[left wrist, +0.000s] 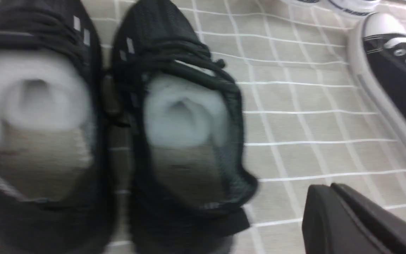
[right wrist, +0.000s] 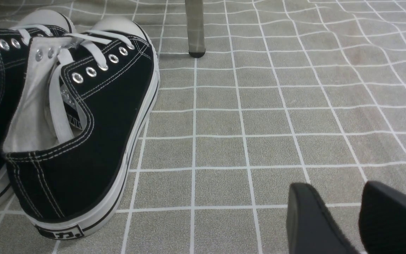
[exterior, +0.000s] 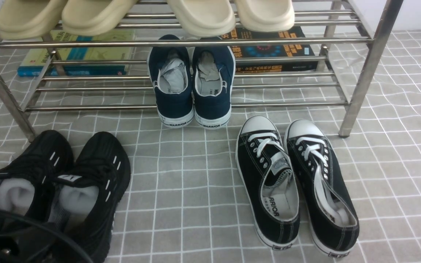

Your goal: Take the shoes off the shelf with your hand from the grey coffee tablecloth.

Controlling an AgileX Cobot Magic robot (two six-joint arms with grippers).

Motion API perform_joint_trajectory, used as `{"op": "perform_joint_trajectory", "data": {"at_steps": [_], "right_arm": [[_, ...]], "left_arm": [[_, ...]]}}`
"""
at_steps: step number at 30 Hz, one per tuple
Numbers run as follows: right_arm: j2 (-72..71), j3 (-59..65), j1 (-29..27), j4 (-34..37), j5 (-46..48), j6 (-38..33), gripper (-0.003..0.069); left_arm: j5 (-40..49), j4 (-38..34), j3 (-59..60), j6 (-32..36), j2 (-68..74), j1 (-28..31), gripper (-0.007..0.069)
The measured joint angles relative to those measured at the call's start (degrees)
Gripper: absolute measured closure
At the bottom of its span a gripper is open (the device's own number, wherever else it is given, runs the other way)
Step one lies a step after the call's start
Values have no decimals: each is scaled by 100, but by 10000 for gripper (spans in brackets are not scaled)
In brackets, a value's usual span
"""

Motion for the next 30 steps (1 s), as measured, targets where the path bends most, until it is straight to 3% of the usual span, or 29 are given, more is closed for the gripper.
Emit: {"op": "perform_joint_trajectory", "data": {"at_steps": [4, 9, 16, 30], "right_arm": [[0, 0, 0, 0, 0, 0, 420], [0, 0, 0, 0, 0, 7, 420], [0, 0, 0, 0, 0, 12, 420], [0, 0, -5, 0, 0, 12, 420]], "left_arm": [[-107, 748, 259, -452, -516, 47, 609], [-498, 1433, 1033, -915, -1604, 697, 603], [-590, 1778, 1736, -983, -2414, 957, 602], [-489, 1819, 1762, -998, -2467, 964, 592]]}}
